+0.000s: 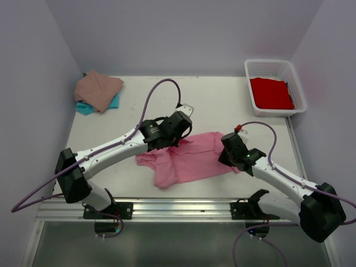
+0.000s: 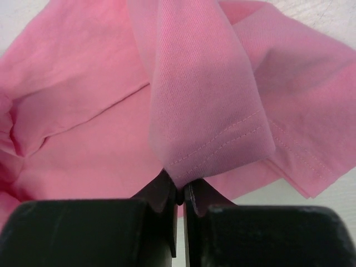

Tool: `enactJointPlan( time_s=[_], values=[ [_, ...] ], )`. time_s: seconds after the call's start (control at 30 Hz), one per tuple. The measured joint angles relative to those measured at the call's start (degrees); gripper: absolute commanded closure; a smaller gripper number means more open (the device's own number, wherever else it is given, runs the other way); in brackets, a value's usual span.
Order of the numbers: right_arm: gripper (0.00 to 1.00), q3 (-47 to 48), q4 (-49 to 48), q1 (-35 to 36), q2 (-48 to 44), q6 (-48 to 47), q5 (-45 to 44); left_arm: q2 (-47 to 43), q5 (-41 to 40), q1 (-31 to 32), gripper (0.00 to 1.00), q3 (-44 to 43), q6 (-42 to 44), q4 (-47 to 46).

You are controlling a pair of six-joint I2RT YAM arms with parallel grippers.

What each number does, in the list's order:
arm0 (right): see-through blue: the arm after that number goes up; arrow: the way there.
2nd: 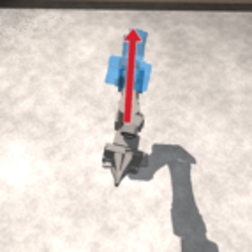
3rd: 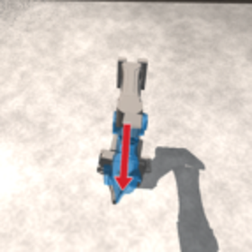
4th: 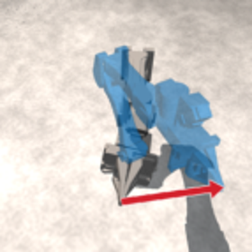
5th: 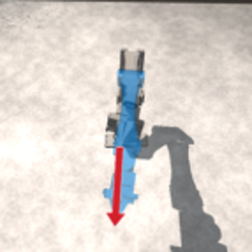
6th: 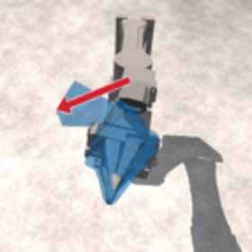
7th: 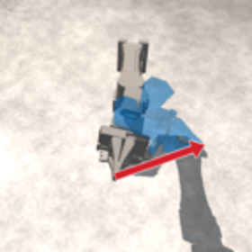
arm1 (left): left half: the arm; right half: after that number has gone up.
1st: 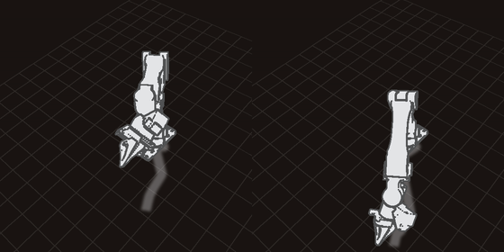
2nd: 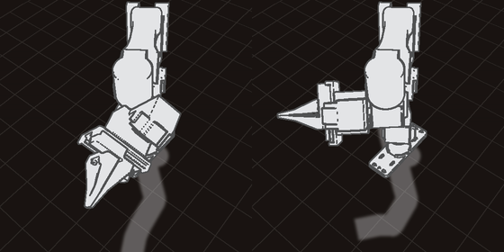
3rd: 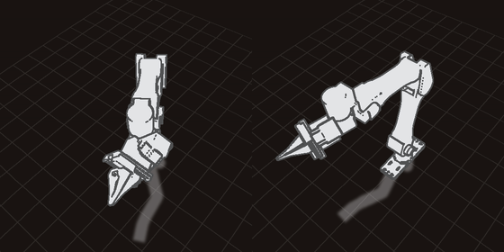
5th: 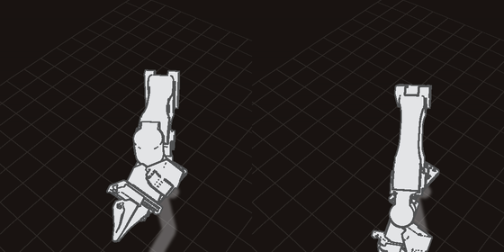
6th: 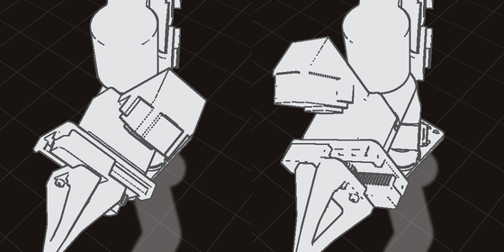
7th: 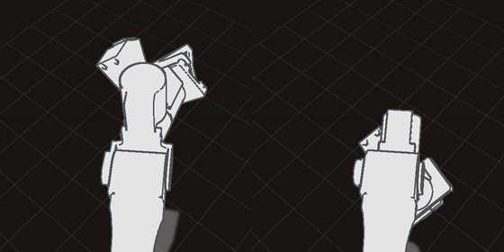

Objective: Fold and stack the t-shirts
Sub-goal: Flatten out the tshirt

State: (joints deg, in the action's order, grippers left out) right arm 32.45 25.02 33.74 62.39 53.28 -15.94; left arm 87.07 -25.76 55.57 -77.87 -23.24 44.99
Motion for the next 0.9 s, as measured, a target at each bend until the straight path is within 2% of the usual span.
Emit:
enactJointPlan(
  time_s=[0.23, 0.4, 0.5, 0.7, 0.9],
  values=[
    [1.0, 0.59, 1.77, 0.02, -2.89, -0.48, -0.96, -0.02, 0.28, 0.0, 1.0, 0.0, -0.15, -0.13],
    [1.0, 5.22, 5.81, 0.0, -7.21, -3.1, 0.04, -0.87, -0.35, 0.0, 1.0, 0.0, -0.22, 0.04],
    [1.0, 14.34, 9.77, 0.02, -10.29, -6.54, -0.13, -2.6, -2.19, 0.0, 1.0, 0.0, -0.2, 0.07],
    [1.0, 37.46, 13.44, 0.02, -8.76, -15.45, -2.16, -12.98, -9.49, 0.0, 1.0, -1.79, 0.98, -0.2],
    [1.0, 45.79, 15.23, 0.02, -6.97, -25.0, -3.56, -25.07, -15.45, 1.29, 1.0, -6.51, 8.13, -4.87]
  ],
)
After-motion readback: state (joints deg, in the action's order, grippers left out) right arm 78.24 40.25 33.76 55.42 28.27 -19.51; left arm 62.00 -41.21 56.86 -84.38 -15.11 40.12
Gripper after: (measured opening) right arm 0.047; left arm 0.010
